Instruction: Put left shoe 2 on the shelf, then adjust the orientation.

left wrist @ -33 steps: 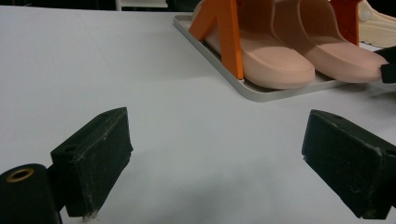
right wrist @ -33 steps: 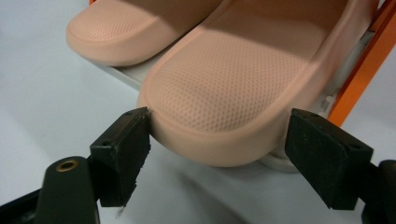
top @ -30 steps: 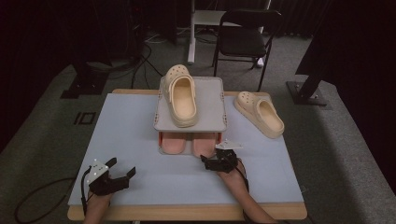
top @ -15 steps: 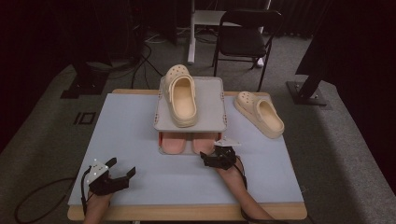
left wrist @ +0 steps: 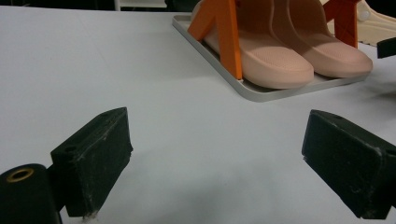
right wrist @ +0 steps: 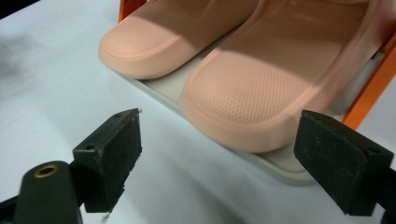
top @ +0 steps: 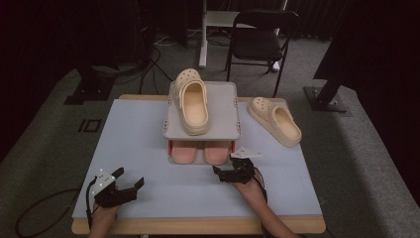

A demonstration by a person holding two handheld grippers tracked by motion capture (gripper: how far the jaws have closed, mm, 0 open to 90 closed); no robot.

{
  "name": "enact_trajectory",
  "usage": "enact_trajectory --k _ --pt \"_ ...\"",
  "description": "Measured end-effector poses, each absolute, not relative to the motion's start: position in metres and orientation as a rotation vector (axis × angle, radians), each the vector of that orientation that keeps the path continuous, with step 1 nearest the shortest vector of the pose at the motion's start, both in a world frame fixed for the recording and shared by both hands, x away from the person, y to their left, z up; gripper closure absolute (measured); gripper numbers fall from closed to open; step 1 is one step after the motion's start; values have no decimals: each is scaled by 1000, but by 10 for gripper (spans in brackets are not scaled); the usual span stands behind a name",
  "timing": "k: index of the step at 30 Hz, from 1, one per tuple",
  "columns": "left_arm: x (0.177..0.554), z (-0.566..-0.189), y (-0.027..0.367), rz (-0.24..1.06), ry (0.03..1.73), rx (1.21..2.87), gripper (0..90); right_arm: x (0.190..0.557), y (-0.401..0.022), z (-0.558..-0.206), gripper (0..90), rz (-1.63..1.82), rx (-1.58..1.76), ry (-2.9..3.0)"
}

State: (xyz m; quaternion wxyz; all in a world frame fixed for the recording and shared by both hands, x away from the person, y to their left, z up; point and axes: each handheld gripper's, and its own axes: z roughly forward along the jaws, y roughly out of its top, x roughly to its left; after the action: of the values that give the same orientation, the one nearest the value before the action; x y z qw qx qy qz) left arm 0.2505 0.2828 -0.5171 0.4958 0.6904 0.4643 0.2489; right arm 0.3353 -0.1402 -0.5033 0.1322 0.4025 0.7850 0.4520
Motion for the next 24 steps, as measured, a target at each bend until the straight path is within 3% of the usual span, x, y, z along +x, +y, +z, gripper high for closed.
enact_trajectory --k 24 --pt "250 -517 281 601 1116 1679 82 317 -203 -486 104 1362 1127 2198"
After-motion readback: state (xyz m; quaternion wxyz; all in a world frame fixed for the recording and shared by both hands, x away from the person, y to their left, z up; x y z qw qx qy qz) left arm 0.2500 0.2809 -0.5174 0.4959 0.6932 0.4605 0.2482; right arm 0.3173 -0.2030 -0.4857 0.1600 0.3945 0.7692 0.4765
